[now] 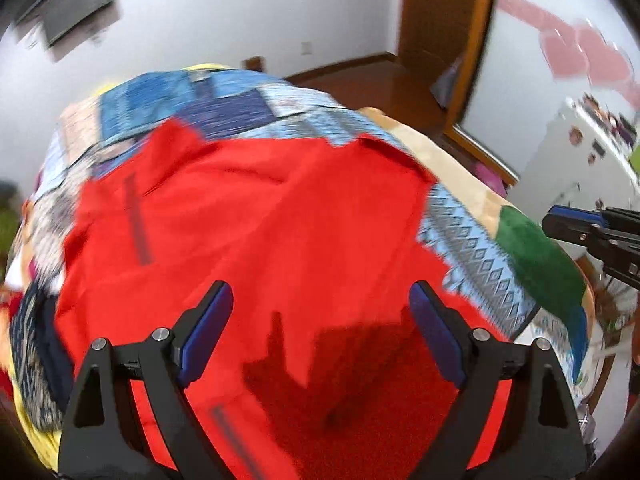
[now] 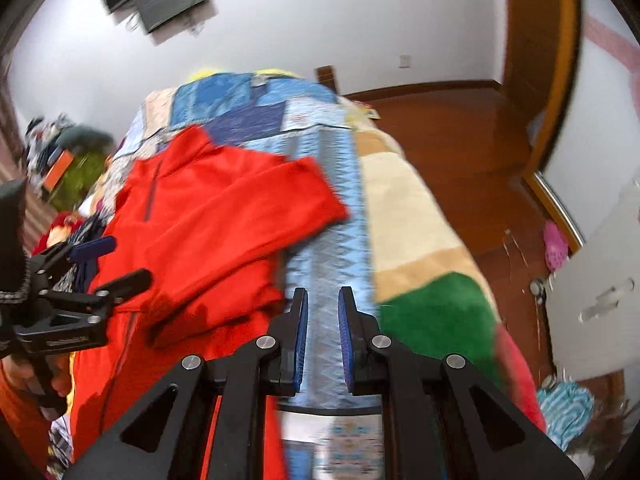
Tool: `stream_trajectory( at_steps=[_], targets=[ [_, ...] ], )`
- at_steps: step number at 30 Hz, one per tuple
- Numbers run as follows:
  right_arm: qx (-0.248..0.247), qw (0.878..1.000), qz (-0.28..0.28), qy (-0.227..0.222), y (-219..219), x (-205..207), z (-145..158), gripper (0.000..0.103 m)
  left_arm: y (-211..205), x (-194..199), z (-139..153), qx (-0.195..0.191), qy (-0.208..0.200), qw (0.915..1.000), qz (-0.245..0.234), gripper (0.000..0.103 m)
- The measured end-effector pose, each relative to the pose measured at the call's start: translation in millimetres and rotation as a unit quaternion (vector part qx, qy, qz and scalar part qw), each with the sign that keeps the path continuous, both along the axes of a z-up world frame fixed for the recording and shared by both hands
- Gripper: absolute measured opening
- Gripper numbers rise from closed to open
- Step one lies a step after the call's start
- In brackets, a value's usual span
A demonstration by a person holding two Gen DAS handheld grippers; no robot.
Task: Fold large clothes
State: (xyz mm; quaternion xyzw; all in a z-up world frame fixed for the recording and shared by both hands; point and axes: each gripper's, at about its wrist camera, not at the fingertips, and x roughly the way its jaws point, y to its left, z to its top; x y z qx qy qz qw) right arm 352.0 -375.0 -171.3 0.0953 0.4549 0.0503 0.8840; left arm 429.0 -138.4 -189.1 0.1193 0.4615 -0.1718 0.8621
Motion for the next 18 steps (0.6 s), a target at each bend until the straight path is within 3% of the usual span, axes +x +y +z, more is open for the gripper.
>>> stream_trajectory(
  at_steps=[8,11,13,15,18],
  targets=[
    [0.012,0.999,-0.033,0.012,-37.4,2.2,-25.3,0.011,-90.0,45.5,-46.4,0.053,0.029,0.9953,-0.076,0.09],
    [0.029,0.999,-0.037,0.018,-41.0,5.5,-33.6,0.011,-109.1,57.1,-66.8,0.084,0.034,0.9918,-0.09,0.075],
    [0.037,0.999,-0.034,0.021,-40.2,8.5,-38.0,0.011,-113.0,63.3,-72.0,0.087,0.024,0.992,-0.088,0.075],
    [0.039,0.999,-0.031,0.023,-36.5,9.6,-40.1,0.011,-113.4,68.2,-70.2,0.079,0.017,0.9931,-0.085,0.063],
    [0.037,0.999,-0.024,0.024,-30.3,11.0,-42.3,0.011,-114.8,81.3,-68.0,0.076,0.02,0.9947,-0.067,0.019]
  ],
)
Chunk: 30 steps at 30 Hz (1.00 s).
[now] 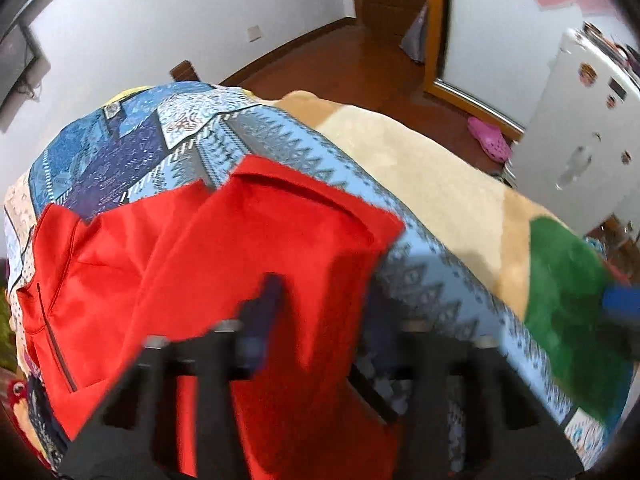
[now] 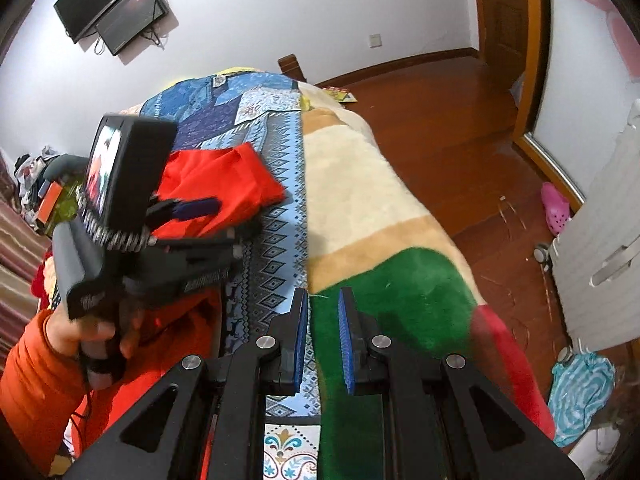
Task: Fold large clothes
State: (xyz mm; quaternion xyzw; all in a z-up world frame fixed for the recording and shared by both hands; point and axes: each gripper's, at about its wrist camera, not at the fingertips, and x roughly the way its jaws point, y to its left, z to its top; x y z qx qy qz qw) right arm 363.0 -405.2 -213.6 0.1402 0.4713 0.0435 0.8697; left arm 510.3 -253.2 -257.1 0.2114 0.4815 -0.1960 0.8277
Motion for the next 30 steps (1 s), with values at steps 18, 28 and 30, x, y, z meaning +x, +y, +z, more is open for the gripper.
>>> stream_trajectory(
  at_steps=[18,28,30],
  targets=[
    [0.004,0.997,0.067,-0.038,81.0,20.5,45.1,0.011,170.1,-15.2,234.2,-0.123,-0.227,0.9609,0.098,0.004],
    [-0.077,0.989,0.111,-0.062,167.1,51.8,64.8,0.011,314.5,-71.3,249.3,-0.123,-0.288,0.9372,0.153,0.004],
    [-0.112,0.985,0.121,-0.05,187.6,63.9,54.3,0.011,335.2,-79.1,228.7,-0.11,-0.282,0.9392,0.163,0.004]
  ],
)
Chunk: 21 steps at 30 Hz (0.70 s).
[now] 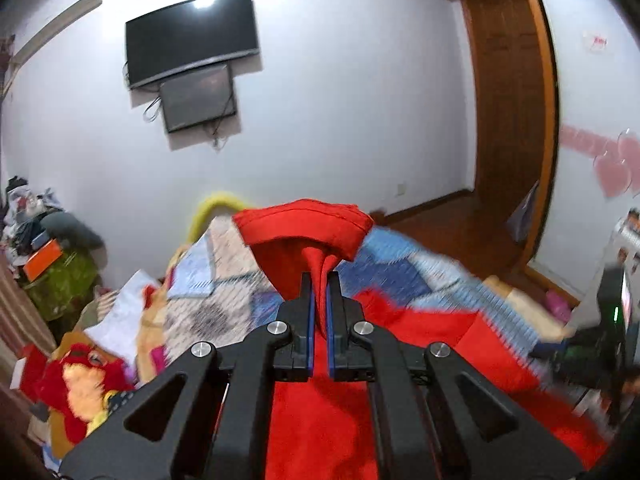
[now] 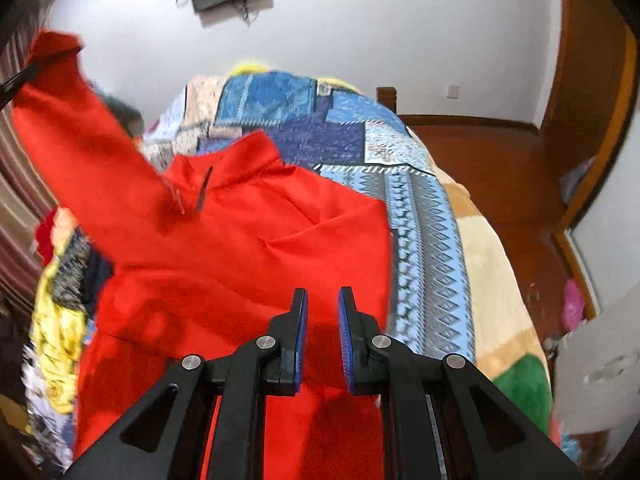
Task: Fold large clothes
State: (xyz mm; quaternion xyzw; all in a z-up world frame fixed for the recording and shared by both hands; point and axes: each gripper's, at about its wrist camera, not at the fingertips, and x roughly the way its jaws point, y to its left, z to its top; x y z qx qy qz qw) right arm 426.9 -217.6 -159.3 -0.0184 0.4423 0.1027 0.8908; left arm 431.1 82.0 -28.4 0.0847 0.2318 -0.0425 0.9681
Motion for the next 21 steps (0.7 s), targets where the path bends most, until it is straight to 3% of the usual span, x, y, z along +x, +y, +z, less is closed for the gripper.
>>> stream_trajectory(
  at_steps=[5,9,12,18,21],
  targets=[
    [-0.1,0.994,0.018,0.032,37.7,19.3,-43.6,0.011,60.5,-9.7,-80.5,-0.034,0.083,0.9953,0.034,0.004],
    [-0.136,0.988,0.021,0.076,42.7,31.5,-85.7,0.011,104.1,-26.0,-150.9,-0.07,0.152,0.9836,0.068,0.004],
    [-0.148,0.986,0.022,0.07,39.3,32.2,-96.6,0.011,125.3,-41.1,-200.3,-0.101,0.197,0.9718,0.082,0.004],
    [-0.18,0.982,0.024,0.062,39.2,32.4,-98.8,0.011,143.9,-63.8,-252.6,-0.157,0.239,0.9525,0.103,0.004],
    [-0.191,0.98,0.023,0.056,41.0,30.1,-99.0,0.011,147.6,-75.0,-267.4,-0.171,0.245,0.9475,0.115,0.005]
  ],
)
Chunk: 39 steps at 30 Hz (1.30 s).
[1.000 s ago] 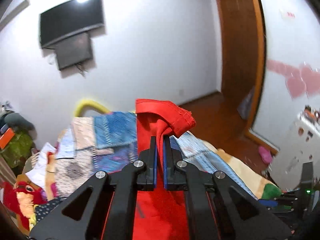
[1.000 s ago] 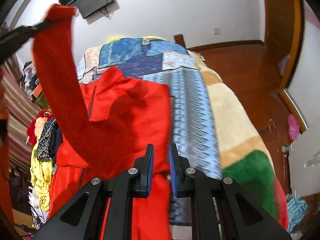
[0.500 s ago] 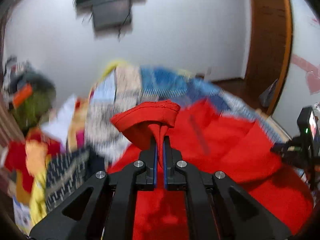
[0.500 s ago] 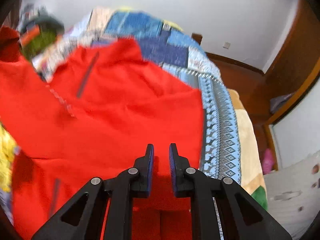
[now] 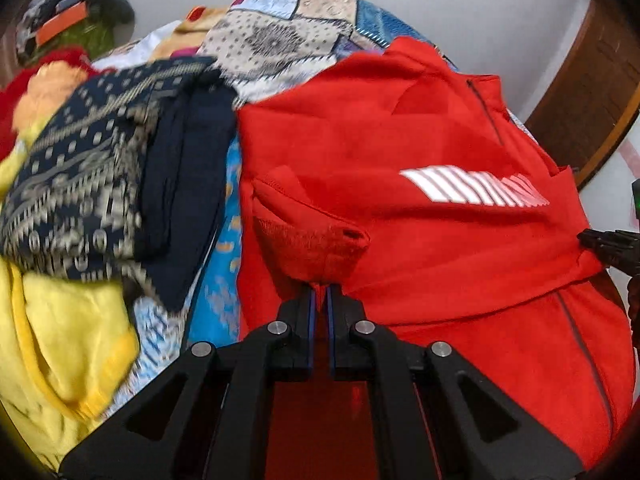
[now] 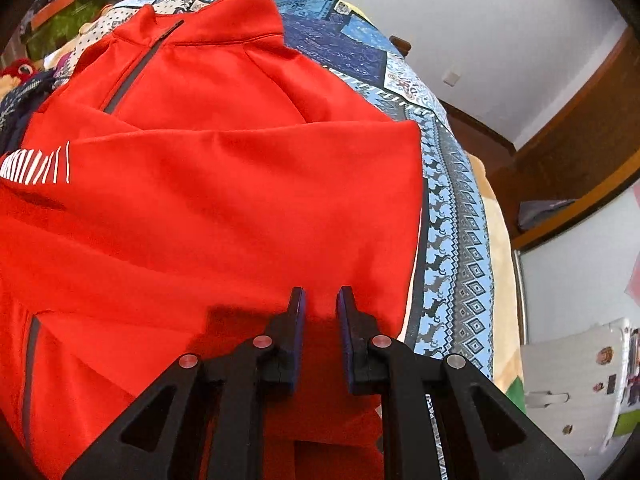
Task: Fold large clothes
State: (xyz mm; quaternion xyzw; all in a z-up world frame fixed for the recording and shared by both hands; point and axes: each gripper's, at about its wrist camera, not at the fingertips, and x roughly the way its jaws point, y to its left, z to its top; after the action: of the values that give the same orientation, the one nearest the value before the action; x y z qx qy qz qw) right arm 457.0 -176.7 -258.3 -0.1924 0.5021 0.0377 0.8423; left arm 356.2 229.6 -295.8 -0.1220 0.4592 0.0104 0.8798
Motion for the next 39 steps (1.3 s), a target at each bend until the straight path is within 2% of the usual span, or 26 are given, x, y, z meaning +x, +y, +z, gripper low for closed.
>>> stream_trajectory(
  at_steps=[4,8,10,11,12,13,16,20,25,30,33,39],
  targets=[
    [-0.028,0.999,0.005,-0.015,5.3,-6.1,-1.4,0.011,-2.1,-7.0,-7.3,-0.005,0.014,0.9999,0.007,0.01],
    [-0.088,0.995,-0.004,-0.041,5.8,-12.7,-3.4,0.013,1.6,-11.2,-16.4,-0.012,0.035,0.9993,0.005,0.025],
    [-0.129,0.989,-0.012,-0.067,1.7,-17.5,-4.3,0.04,1.6,-13.5,-17.1,-0.002,0.04,0.9992,0.004,0.034],
    [-0.151,0.985,-0.022,-0.085,-2.1,-18.0,-3.8,0.077,0.9,-16.3,-17.9,0.01,0.047,0.9988,0.006,0.043],
    [-0.163,0.981,-0.03,-0.1,-8.7,-19.9,-2.9,0.1,-0.3,-18.3,-18.3,0.022,0.054,0.9983,0.005,0.044],
    [-0.15,0.984,-0.03,-0.095,-14.7,-20.7,-2.2,0.102,-2.3,-20.2,-19.2,0.031,0.06,0.9977,-0.003,0.044],
    [-0.068,0.995,-0.046,-0.057,-40.7,-20.1,8.6,0.102,-10.2,-27.7,-16.5,0.065,0.075,0.9948,-0.02,0.046],
    [-0.018,0.998,-0.05,-0.046,-54.2,-23.1,27.5,0.102,-16.0,-40.6,-1.7,0.12,0.081,0.9893,-0.02,0.07],
    [0.035,0.997,-0.018,-0.065,-51.9,-33.8,61.3,0.102,-5.9,-44.6,34.6,0.089,0.059,0.9942,-0.012,0.076],
    [0.094,0.992,0.015,-0.078,-34.8,-31.1,95.4,0.102,-8.0,-19.0,83.0,0.088,0.014,0.996,-0.011,0.082],
    [0.116,0.989,0.029,-0.085,-19.6,-13.4,112.1,0.102,-21.2,4.9,110.8,0.103,-0.014,0.9942,-0.025,0.082],
    [0.154,0.983,0.049,-0.085,9.5,29.6,133.9,0.102,-49.7,60.6,142.2,0.113,-0.048,0.9904,-0.064,0.088]
  ],
)
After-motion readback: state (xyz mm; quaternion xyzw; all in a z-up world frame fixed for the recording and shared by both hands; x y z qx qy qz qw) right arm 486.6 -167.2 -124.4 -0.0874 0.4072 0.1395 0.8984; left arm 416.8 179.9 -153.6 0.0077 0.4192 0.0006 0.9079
